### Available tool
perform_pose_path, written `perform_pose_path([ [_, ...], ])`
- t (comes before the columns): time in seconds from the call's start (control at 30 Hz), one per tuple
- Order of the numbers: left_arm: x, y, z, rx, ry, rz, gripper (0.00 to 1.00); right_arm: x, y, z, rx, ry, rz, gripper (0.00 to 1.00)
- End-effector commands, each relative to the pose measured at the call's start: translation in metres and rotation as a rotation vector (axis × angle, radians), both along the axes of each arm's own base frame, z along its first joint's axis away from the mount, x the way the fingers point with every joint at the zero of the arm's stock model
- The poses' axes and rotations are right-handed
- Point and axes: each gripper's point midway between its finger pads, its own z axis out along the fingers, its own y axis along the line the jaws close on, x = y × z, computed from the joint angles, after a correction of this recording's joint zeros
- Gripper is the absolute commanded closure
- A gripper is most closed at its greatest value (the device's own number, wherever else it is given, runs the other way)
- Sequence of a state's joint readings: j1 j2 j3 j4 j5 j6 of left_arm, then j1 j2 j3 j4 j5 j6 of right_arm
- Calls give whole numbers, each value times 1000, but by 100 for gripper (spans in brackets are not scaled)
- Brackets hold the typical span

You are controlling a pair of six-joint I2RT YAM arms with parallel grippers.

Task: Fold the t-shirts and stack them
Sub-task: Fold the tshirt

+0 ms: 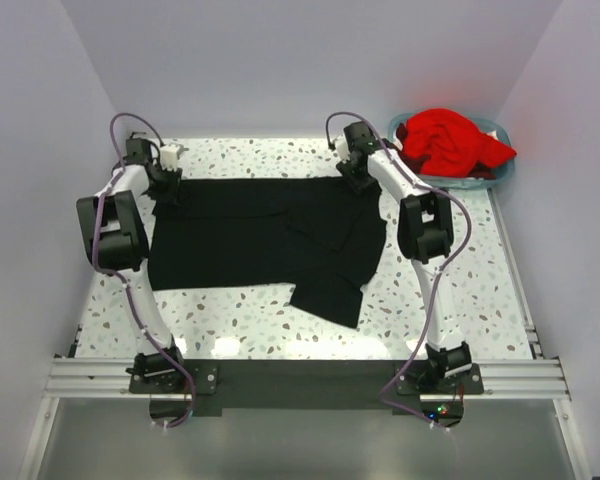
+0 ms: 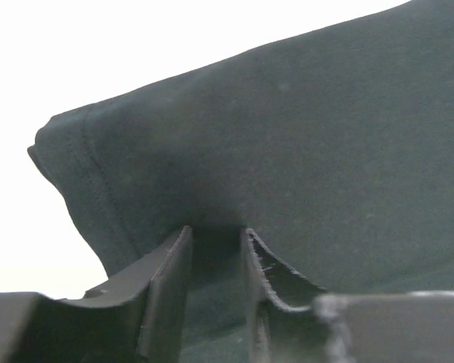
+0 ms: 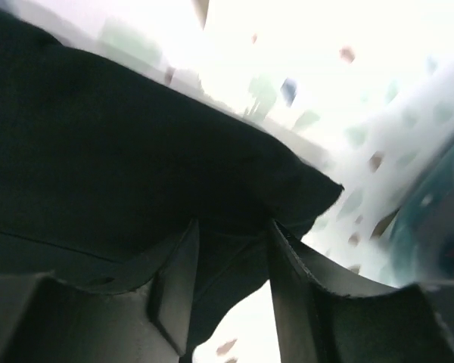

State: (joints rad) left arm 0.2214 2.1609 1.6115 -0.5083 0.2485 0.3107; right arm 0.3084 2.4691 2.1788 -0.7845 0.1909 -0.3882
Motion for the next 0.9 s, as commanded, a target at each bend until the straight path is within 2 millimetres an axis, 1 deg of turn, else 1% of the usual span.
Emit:
perform_pose_path([
  [0.0, 34, -4, 29, -60, -120, -35, 61, 33, -1, 14, -2, -100, 9, 53],
  [0.03, 40, -8, 52, -69, -175, -62, 59, 34, 4, 38, 20, -134, 18, 50],
  [0.07, 43, -15, 67, -97, -213, -89, 56, 29, 17, 48, 78, -125, 62, 45],
  [0.1, 43, -19, 80, -106, -244, -115, 52, 21, 25, 62, 106, -122, 87, 42],
  [0.13, 41, -24, 103, -108, -285, -144, 50, 11, 29, 90, 130, -139, 100, 38],
  [0.17, 34, -31, 111, -133, -285, -176, 48, -4, 40, 95, 179, -103, 151, 25],
  [0.2, 29, -34, 119, -121, -295, -215, 46, -17, 45, 104, 199, -81, 180, 11],
  [0.23, 19, -37, 133, -115, -312, -241, 45, -34, 49, 108, 224, -41, 195, 8],
  [0.27, 5, -41, 137, -142, -295, -269, 42, -56, 51, 125, 259, -25, 227, 7],
  [0.3, -5, -43, 139, -135, -297, -322, 40, -75, 61, 128, 321, 24, 281, 7],
  [0.33, -20, -47, 147, -145, -299, -361, 40, -92, 60, 132, 330, 52, 294, 7],
  [0.37, -41, -49, 144, -187, -250, -385, 39, -115, 56, 132, 333, 95, 311, 9],
  [0.4, -53, -49, 141, -171, -242, -446, 39, -130, 57, 132, 334, 130, 366, 11],
  [0.43, -84, -55, 137, -242, -174, -474, 39, -155, 48, 116, 314, 228, 361, 19],
  [0.47, -99, -55, 132, -229, -161, -547, 39, -170, 46, 119, 311, 250, 411, 23],
  [0.5, -108, -55, 130, -236, -141, -564, 39, -184, 41, 115, 301, 299, 425, 29],
  [0.53, -133, -56, 122, -278, -77, -565, 41, -208, 33, 100, 286, 391, 419, 36],
  [0.57, -143, -56, 117, -280, -57, -582, 41, -220, 31, 97, 286, 419, 432, 38],
  [0.6, -159, -57, 109, -281, -36, -611, 42, -230, 29, 98, 282, 426, 451, 40],
  [0.63, -171, -53, 104, -281, -11, -609, 42, -246, 25, 87, 268, 473, 450, 45],
  [0.67, -179, -51, 100, -263, -9, -626, 43, -256, 26, 83, 257, 491, 463, 47],
  [0.7, -194, -54, 95, -260, 8, -633, 43, -263, 25, 83, 247, 484, 470, 48],
  [0.73, -202, -50, 91, -243, 20, -632, 43, -265, 25, 78, 228, 472, 477, 48],
  [0.77, -207, -49, 89, -229, 23, -636, 43, -279, 23, 67, 215, 510, 476, 49],
  [0.8, -218, -52, 84, -225, 37, -633, 43, -287, 28, 68, 214, 503, 481, 49],
  [0.83, -224, -49, 81, -207, 54, -631, 43, -292, 31, 66, 217, 504, 481, 52],
  [0.87, -229, -51, 79, -201, 60, -637, 44, -304, 31, 59, 219, 536, 479, 53],
])
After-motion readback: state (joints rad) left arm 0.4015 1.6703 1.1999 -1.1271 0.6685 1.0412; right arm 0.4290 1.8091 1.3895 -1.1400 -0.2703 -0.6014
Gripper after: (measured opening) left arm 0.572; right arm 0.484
